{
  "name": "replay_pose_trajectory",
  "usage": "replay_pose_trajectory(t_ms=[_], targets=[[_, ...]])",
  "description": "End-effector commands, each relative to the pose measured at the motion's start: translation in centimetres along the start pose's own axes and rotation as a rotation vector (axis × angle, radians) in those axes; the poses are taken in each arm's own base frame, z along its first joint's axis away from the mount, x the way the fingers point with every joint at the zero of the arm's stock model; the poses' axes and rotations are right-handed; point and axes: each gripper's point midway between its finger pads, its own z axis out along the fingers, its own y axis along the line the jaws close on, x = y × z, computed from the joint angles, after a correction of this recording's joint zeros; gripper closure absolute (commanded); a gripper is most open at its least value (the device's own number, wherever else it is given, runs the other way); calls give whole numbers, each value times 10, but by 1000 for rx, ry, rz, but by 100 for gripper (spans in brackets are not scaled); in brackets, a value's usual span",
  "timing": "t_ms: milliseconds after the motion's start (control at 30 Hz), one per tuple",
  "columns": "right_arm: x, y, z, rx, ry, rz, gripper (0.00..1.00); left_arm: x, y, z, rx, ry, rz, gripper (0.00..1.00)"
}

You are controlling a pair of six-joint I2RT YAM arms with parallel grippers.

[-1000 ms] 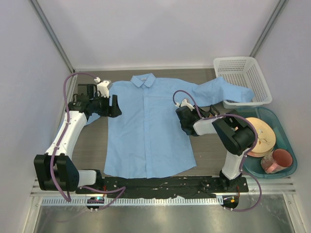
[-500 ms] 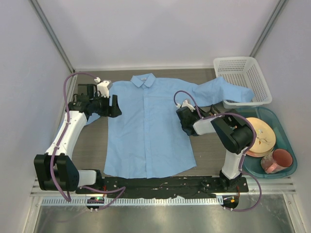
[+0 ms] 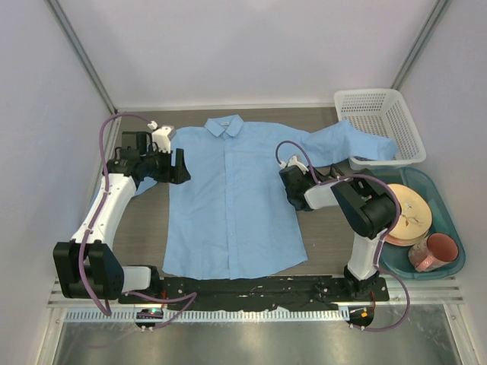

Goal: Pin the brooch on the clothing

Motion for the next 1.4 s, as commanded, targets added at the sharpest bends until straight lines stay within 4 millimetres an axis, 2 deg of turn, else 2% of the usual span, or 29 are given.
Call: replay_pose_trajectory(t_ms=[0, 267, 467, 633, 667, 733, 767, 833, 867, 900, 933, 967, 1000, 1033, 1100, 1133, 1200, 1233, 1267, 1300, 1333, 1367], targets=[[-3, -2, 6, 21, -10, 33, 65, -9, -1, 1, 14, -34, 16, 28], [-2, -5, 9, 36, -14, 14, 85, -10, -2, -1, 13, -34, 24, 28], [-13, -22, 3, 41, -47, 37, 99, -9, 0, -4, 0, -32, 40, 28], [-28, -33, -8, -35, -88, 21, 99, -12, -1, -9, -7, -31, 58, 28], [-41, -34, -11, -73, -116, 23, 99, -10, -1, -10, -6, -18, 58, 28], [-45, -38, -21, -142, -119, -18, 99, -18, -5, -17, 15, -25, 73, 26], [-60, -40, -28, -206, -160, -11, 99, -16, -7, -22, 26, -8, 72, 25], [-63, -45, -44, -308, -174, -45, 99, -21, -14, -32, 66, -20, 83, 23], [-77, -54, -52, -341, -205, -28, 99, -24, -19, -39, 85, -24, 118, 22], [-74, -43, -64, -459, -214, -70, 99, -26, -15, -47, 81, -41, 114, 21], [-80, -45, -78, -534, -243, -71, 99, -28, -19, -52, 91, -57, 131, 20], [-96, -58, -93, -588, -285, -44, 99, -30, -24, -62, 94, -81, 162, 19], [-96, -47, -115, -733, -319, -52, 99, -32, -28, -67, 102, -94, 178, 18], [-113, -65, -136, -783, -400, -41, 99, -29, -36, -73, 130, -91, 183, 18], [-117, -65, -178, -974, -482, -54, 99, -29, -48, -91, 145, -126, 238, 18], [-132, -82, -198, -1020, -558, -41, 99, -27, -55, -99, 160, -135, 251, 18], [-130, -87, -223, -1124, -573, -54, 99, -24, -74, -117, 201, -190, 300, 17], [-133, -87, -245, -1231, -618, -49, 99, -21, -80, -122, 217, -206, 315, 15], [-139, -94, -261, -1281, -653, -46, 99, -18, -94, -129, 277, -229, 346, 13], [-132, -94, -276, -1361, -636, -46, 99, -11, -104, -139, 295, -273, 426, 9], [-133, -96, -298, -1456, -677, -35, 99, -8, -112, -145, 319, -300, 472, 6], [-130, -97, -312, -1513, -692, -36, 99, -5, -124, -154, 364, -340, 516, 2]])
